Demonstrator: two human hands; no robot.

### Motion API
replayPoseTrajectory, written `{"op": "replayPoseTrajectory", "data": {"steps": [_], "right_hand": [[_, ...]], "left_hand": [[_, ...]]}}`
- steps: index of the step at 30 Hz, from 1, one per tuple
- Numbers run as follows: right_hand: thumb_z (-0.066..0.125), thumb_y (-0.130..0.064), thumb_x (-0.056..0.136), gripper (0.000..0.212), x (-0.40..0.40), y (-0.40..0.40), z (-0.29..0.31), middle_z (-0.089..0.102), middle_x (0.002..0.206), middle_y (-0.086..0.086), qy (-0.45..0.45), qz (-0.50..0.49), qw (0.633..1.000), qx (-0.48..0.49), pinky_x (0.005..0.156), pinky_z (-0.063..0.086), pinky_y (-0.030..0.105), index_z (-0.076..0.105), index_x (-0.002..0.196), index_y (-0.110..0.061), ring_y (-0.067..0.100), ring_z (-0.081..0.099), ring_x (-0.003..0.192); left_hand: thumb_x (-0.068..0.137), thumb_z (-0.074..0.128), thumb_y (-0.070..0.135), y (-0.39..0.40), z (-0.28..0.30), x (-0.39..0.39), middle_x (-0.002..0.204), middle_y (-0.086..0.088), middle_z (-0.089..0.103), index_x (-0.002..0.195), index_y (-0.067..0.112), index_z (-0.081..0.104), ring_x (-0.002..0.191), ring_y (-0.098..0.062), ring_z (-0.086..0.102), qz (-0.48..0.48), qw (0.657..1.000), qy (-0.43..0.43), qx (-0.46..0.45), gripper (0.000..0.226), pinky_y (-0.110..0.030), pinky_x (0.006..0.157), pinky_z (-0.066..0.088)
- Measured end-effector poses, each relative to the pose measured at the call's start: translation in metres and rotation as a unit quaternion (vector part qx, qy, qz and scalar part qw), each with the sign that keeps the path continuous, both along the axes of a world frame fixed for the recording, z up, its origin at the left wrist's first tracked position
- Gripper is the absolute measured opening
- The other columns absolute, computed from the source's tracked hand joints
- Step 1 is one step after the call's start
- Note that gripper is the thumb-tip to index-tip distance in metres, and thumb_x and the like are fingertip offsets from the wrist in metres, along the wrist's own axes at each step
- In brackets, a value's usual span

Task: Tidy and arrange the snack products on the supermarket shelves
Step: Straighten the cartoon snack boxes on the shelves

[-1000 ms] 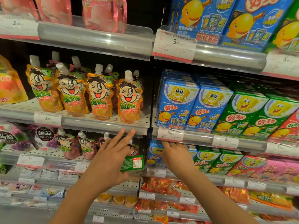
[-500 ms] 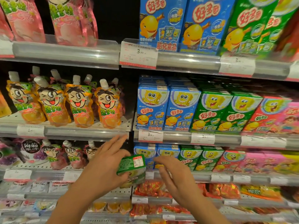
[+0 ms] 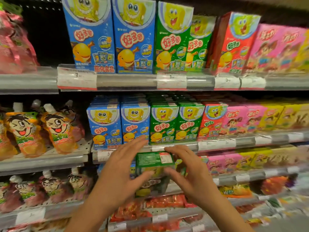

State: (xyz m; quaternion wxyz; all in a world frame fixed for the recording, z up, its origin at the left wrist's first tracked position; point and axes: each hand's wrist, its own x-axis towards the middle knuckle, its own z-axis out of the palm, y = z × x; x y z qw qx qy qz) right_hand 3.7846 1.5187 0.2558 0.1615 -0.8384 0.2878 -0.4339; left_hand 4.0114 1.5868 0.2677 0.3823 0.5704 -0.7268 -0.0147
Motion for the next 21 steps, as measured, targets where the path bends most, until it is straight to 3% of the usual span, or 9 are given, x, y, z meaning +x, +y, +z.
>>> {"op": "replayPoseTrajectory", "data": {"steps": [3, 5, 9, 12, 14, 17, 21], "right_hand": [[0.061, -0.05, 0.095, 0.045, -0.027, -0.003, 0.013, 0.058, 0.128, -0.019, -0.042, -0.015, 0.999, 0.014, 0.083, 0.056, 0.029, 0.058, 0.135, -0.028, 0.008, 0.06, 0.117], [0.062, -0.044, 0.097, 0.043, -0.041, -0.006, 0.021, 0.057, 0.13, -0.019, -0.037, -0.021, 0.999, 0.007, 0.085, 0.057, 0.034, 0.057, 0.137, -0.029, 0.009, 0.059, 0.12], [0.064, -0.033, 0.097, 0.045, -0.064, -0.01, 0.036, 0.052, 0.136, -0.017, 0.003, -0.037, 0.998, -0.044, 0.094, 0.05, 0.029, 0.052, 0.14, -0.031, 0.006, 0.054, 0.124], [0.068, -0.034, 0.092, 0.056, -0.077, -0.014, 0.052, 0.048, 0.145, -0.01, 0.072, -0.069, 0.986, -0.133, 0.107, 0.043, 0.029, 0.05, 0.145, -0.028, 0.01, 0.047, 0.134], [0.066, -0.029, 0.091, 0.051, -0.085, -0.017, 0.066, 0.052, 0.141, -0.008, 0.096, -0.073, 0.973, -0.197, 0.105, 0.044, 0.029, 0.055, 0.141, -0.024, 0.012, 0.051, 0.129], [0.07, -0.019, 0.087, 0.047, -0.097, -0.023, 0.09, 0.06, 0.131, -0.006, 0.112, -0.082, 0.957, -0.253, 0.095, 0.05, 0.035, 0.062, 0.133, -0.019, 0.017, 0.058, 0.118], [0.062, -0.031, 0.089, 0.042, -0.114, -0.025, 0.12, 0.059, 0.125, -0.004, 0.108, -0.089, 0.948, -0.286, 0.089, 0.05, 0.029, 0.06, 0.129, -0.02, 0.018, 0.059, 0.112]], "left_hand": [[0.072, 0.064, 0.073, -0.001, 0.007, -0.027, 0.13, 0.054, 0.036, 0.132, 0.07, 0.032, 0.123, 0.026, 0.034, -0.002, 0.995, 0.103, -0.004, 0.068, -0.006, 0.095, 0.031], [0.068, 0.063, 0.074, -0.003, 0.013, -0.043, 0.119, 0.059, 0.038, 0.118, 0.079, 0.034, 0.114, 0.029, 0.038, -0.007, 0.992, 0.128, -0.002, 0.059, -0.004, 0.086, 0.034], [0.071, 0.064, 0.076, -0.012, 0.024, -0.07, 0.12, 0.054, 0.042, 0.111, 0.084, 0.031, 0.11, 0.023, 0.046, -0.01, 0.994, 0.095, -0.051, 0.053, 0.001, 0.079, 0.038], [0.067, 0.056, 0.078, -0.023, 0.036, -0.083, 0.114, 0.058, 0.043, 0.117, 0.074, 0.036, 0.108, 0.026, 0.045, -0.006, 0.996, 0.065, -0.067, 0.054, -0.002, 0.074, 0.04], [0.069, 0.056, 0.078, -0.029, 0.044, -0.093, 0.105, 0.055, 0.048, 0.124, 0.06, 0.041, 0.109, 0.027, 0.043, -0.004, 0.995, 0.045, -0.09, 0.059, -0.005, 0.077, 0.038], [0.074, 0.056, 0.077, -0.039, 0.059, -0.106, 0.107, 0.05, 0.044, 0.127, 0.053, 0.041, 0.107, 0.016, 0.048, 0.006, 0.994, 0.024, -0.111, 0.061, -0.008, 0.084, 0.037], [0.085, 0.041, 0.083, -0.049, 0.08, -0.106, 0.126, 0.041, 0.047, 0.14, 0.048, 0.041, 0.123, 0.007, 0.045, -0.037, 0.992, 0.017, -0.121, 0.066, -0.02, 0.1, 0.038]]}}
